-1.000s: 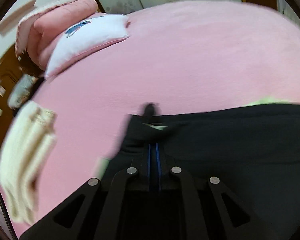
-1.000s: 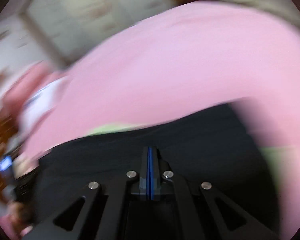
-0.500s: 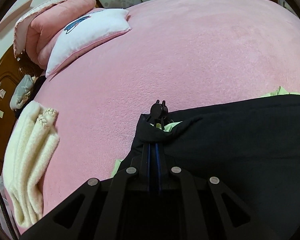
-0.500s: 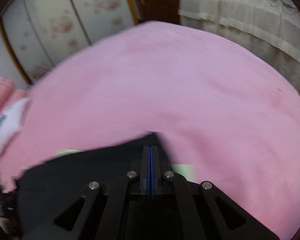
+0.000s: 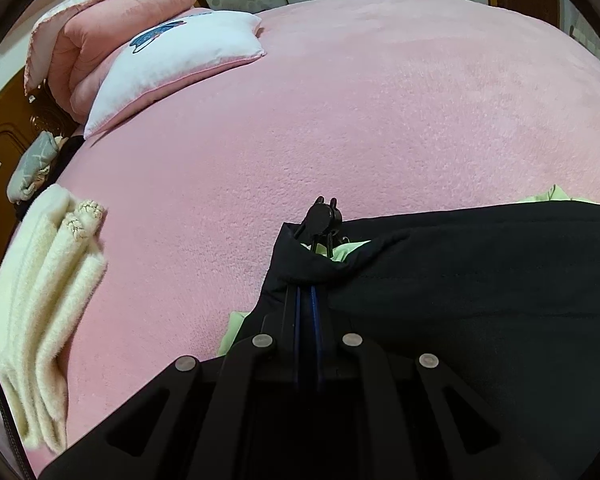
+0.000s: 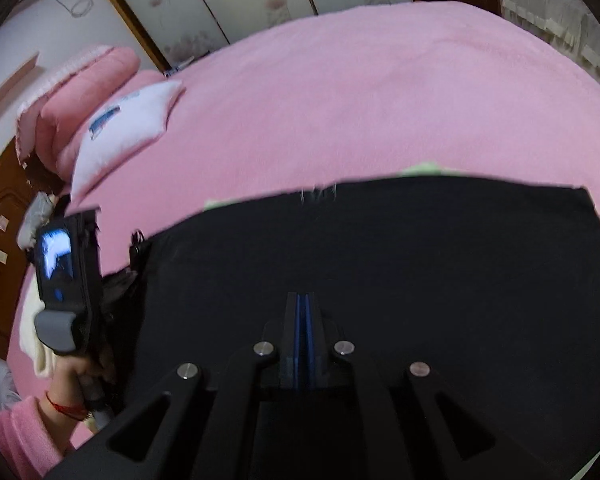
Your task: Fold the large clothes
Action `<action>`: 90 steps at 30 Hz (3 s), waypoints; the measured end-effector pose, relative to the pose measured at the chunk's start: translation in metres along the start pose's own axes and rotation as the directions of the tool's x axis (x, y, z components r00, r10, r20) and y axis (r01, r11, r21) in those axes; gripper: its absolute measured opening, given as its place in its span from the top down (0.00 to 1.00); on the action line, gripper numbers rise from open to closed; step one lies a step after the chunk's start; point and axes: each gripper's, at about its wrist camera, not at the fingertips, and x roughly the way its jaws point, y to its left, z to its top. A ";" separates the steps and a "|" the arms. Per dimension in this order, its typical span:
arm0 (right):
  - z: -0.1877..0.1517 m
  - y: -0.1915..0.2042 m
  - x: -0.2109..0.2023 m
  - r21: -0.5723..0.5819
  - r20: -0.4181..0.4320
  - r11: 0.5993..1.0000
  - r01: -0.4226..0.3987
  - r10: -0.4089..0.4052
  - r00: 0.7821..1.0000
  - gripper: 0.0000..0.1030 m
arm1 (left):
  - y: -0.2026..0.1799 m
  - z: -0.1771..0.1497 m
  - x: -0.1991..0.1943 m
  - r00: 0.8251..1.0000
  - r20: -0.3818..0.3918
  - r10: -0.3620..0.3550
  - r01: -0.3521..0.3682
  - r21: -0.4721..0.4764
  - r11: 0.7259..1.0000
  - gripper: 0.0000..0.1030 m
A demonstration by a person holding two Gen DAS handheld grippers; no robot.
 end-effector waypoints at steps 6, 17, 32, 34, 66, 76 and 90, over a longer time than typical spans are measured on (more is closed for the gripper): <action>-0.013 0.000 0.007 0.021 -0.046 0.996 0.090 -0.089 0.995 0.98 | 0.004 0.000 0.001 1.000 0.006 -0.028 0.028 -0.016 0.999 0.95; -0.025 -0.036 0.037 0.110 -0.108 0.994 0.006 0.006 0.994 1.00 | -0.005 -0.021 -0.019 0.998 0.033 0.059 -0.058 -0.030 0.998 0.95; -0.015 -0.044 0.049 0.213 -0.219 0.977 -0.027 0.074 0.973 1.00 | 0.069 -0.171 -0.143 0.938 -0.137 -0.318 0.161 -0.641 0.750 0.64; -0.018 -0.046 0.047 0.256 -0.211 0.966 -0.034 0.090 0.973 1.00 | 0.082 -0.189 -0.150 0.935 -0.138 -0.326 0.135 -0.712 0.689 0.58; -0.060 -0.030 0.020 0.320 -0.248 0.946 -0.051 0.135 0.959 1.00 | 0.077 -0.210 -0.093 0.769 0.143 -0.623 0.395 -0.872 0.289 0.27; -0.054 -0.014 0.023 0.204 -0.285 0.978 0.034 0.026 0.958 1.00 | 0.062 -0.163 -0.049 0.803 0.177 -0.569 0.388 -0.880 0.274 0.12; -0.058 0.005 0.022 0.126 -0.264 0.987 0.100 -0.063 0.962 1.00 | 0.046 -0.130 -0.044 0.794 0.264 -0.547 0.448 -0.863 0.234 0.86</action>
